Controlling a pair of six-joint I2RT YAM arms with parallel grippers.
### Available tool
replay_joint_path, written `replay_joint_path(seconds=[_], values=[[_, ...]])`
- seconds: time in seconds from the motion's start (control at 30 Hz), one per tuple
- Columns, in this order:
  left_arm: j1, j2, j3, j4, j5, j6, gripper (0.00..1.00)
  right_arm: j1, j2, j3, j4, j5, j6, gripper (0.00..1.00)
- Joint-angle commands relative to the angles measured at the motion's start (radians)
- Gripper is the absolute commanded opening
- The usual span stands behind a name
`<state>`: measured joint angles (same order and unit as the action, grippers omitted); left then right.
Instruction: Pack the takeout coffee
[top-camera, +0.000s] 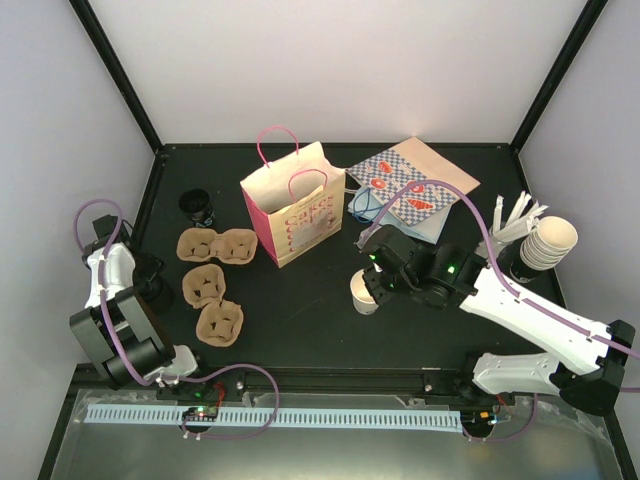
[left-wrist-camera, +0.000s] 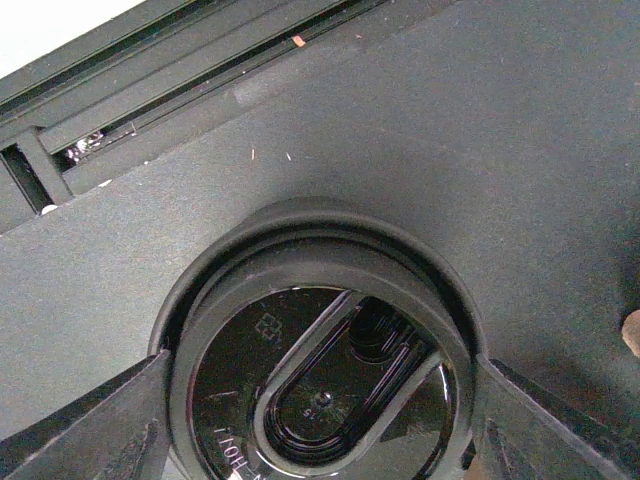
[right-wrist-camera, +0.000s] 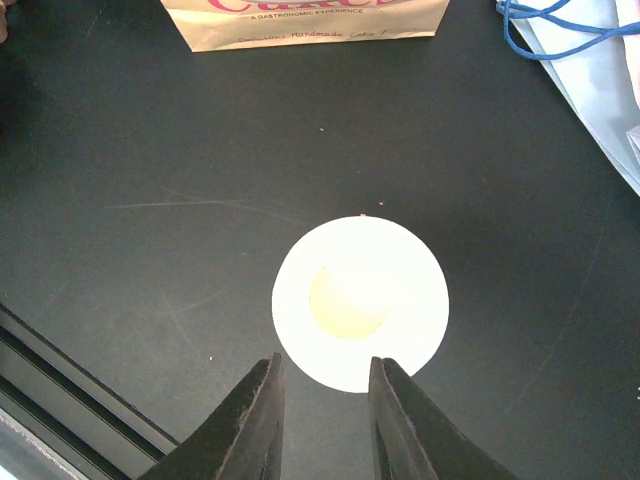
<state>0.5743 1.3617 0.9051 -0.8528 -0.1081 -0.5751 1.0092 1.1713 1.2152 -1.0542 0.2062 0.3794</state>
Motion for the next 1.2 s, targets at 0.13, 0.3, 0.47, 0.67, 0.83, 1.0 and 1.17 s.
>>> replay_joint_path(seconds=[0.13, 0.3, 0.47, 0.67, 0.83, 1.0, 1.17], values=[[-0.016, -0.071, 0.021, -0.042, -0.065, -0.032, 0.76, -0.004, -0.026, -0.005, 0.017, 0.015, 0.003, 0.28], [-0.055, -0.110, 0.067, -0.093, -0.091, -0.058, 0.76, -0.005, -0.025, -0.009, 0.019, 0.017, 0.001, 0.28], [-0.075, -0.121, 0.093, -0.127, -0.094, -0.075, 0.76, -0.004, -0.028, -0.017, 0.019, 0.022, 0.001, 0.28], [-0.088, -0.129, 0.098, -0.144, -0.095, -0.082, 0.76, -0.007, -0.041, -0.028, 0.017, 0.028, 0.000, 0.28], [-0.126, -0.174, 0.111, -0.165, -0.079, -0.078, 0.77, -0.010, -0.045, -0.030, 0.024, 0.029, -0.001, 0.28], [-0.127, -0.158, 0.110, -0.151, -0.130, -0.062, 0.78, -0.011, -0.041, -0.029, 0.027, 0.015, -0.001, 0.28], [-0.119, -0.087, 0.127, -0.182, -0.169, -0.059, 0.79, -0.012, -0.052, -0.034, 0.022, 0.027, -0.004, 0.28]])
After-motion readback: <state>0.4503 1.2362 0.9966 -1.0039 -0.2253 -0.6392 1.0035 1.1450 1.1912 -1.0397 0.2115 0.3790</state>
